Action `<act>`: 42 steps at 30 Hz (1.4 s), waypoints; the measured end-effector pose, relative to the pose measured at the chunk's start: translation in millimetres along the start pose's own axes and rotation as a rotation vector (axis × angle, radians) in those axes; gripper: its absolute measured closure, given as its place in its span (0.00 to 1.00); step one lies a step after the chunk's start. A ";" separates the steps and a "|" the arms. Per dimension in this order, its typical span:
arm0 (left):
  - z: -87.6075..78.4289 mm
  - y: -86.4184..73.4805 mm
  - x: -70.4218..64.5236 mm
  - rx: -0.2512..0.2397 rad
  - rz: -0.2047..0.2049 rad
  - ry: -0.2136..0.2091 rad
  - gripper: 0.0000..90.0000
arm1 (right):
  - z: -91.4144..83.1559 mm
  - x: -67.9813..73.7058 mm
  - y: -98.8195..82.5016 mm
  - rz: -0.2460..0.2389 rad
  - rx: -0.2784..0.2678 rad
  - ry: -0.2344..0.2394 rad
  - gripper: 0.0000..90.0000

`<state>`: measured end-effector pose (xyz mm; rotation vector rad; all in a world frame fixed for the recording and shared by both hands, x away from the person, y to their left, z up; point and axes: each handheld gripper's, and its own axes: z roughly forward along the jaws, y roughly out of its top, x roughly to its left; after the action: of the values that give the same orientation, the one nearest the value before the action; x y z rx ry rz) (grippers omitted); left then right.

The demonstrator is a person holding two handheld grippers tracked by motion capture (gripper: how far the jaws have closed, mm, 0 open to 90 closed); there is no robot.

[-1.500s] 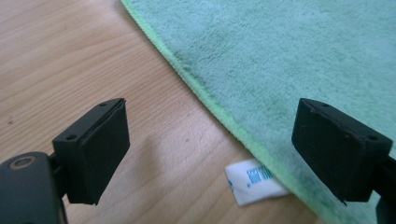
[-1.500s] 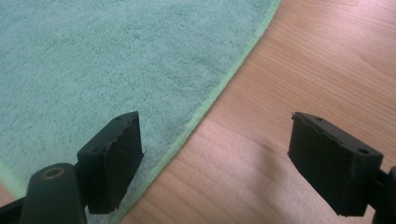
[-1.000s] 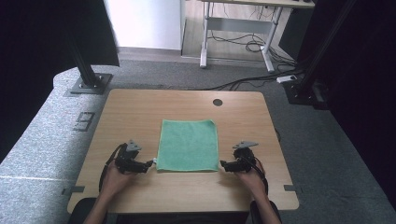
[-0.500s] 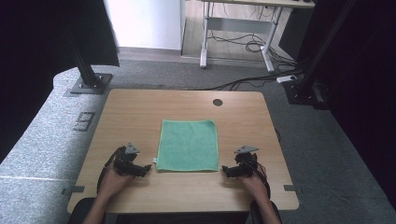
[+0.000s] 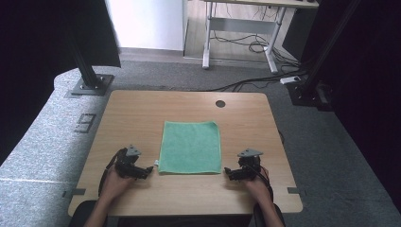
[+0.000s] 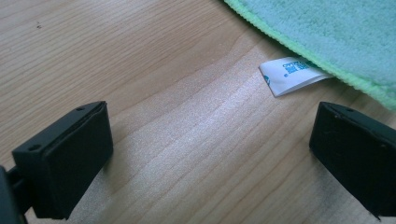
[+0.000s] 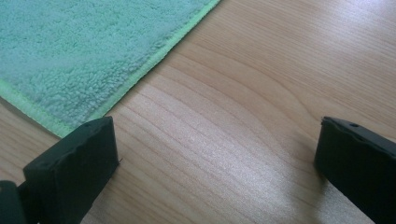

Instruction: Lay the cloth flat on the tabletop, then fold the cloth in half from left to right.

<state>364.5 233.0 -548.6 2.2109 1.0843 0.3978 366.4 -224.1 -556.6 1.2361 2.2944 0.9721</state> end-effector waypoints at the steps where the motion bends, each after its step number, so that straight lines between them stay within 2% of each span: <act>1: 0.0 0.0 0.0 0.000 0.000 0.000 0.00 | 0.0 0.0 0.0 0.000 0.000 0.000 0.00; 17: 0.8 0.8 0.6 -0.001 -0.001 -0.003 0.00 | -0.1 0.0 -0.1 -0.001 0.000 0.001 0.00; 20: 1.0 2.8 0.8 0.013 0.002 -0.002 0.00 | -0.3 0.4 0.1 0.003 0.002 -0.003 0.00; 21: 1.2 5.8 1.8 0.032 0.005 -0.004 0.00 | -0.5 0.8 0.5 0.005 0.007 -0.003 0.00; 23: 2.4 8.9 4.1 0.039 0.008 0.006 0.00 | -0.7 1.4 1.6 0.010 0.016 -0.006 0.00; 27: 3.7 16.8 8.6 0.027 -0.001 0.030 0.00 | -1.2 3.1 3.6 0.017 0.022 -0.003 0.00; 29: 3.4 26.0 11.7 0.000 -0.018 0.041 0.00 | -2.6 4.9 6.4 0.036 0.022 0.003 0.00; 31: 4.4 38.6 14.2 -0.041 -0.040 0.026 0.00 | -4.2 7.5 10.5 0.056 0.007 0.009 0.00; 32: 4.4 38.6 14.2 -0.041 -0.040 0.026 0.00 | -4.2 7.5 10.5 0.056 0.007 0.009 0.00; 33: 9.1 47.7 13.8 -0.049 -0.034 0.030 0.00 | -3.4 9.4 12.8 0.062 0.006 0.011 0.00; 34: 9.1 47.7 13.8 -0.049 -0.034 0.030 0.00 | -3.4 9.4 12.8 0.062 0.006 0.011 0.00; 35: 16.0 55.8 12.1 -0.056 -0.024 0.031 0.00 | -1.5 12.6 15.5 0.066 0.011 0.012 0.00; 39: 25.7 62.2 8.9 -0.058 -0.020 0.019 0.00 | 0.5 18.8 19.4 0.060 0.010 0.005 0.00; 40: 32.8 61.8 5.2 -0.046 -0.010 0.017 0.00 | 1.5 20.5 20.5 0.059 0.007 0.005 0.00; 42: 34.7 61.0 4.1 -0.036 -0.001 0.021 0.00 | 2.6 21.7 21.1 0.056 0.009 0.006 0.00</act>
<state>421.3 194.1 -534.6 2.1791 1.0819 0.4379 368.4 -196.9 -543.2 1.3094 2.2820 0.9871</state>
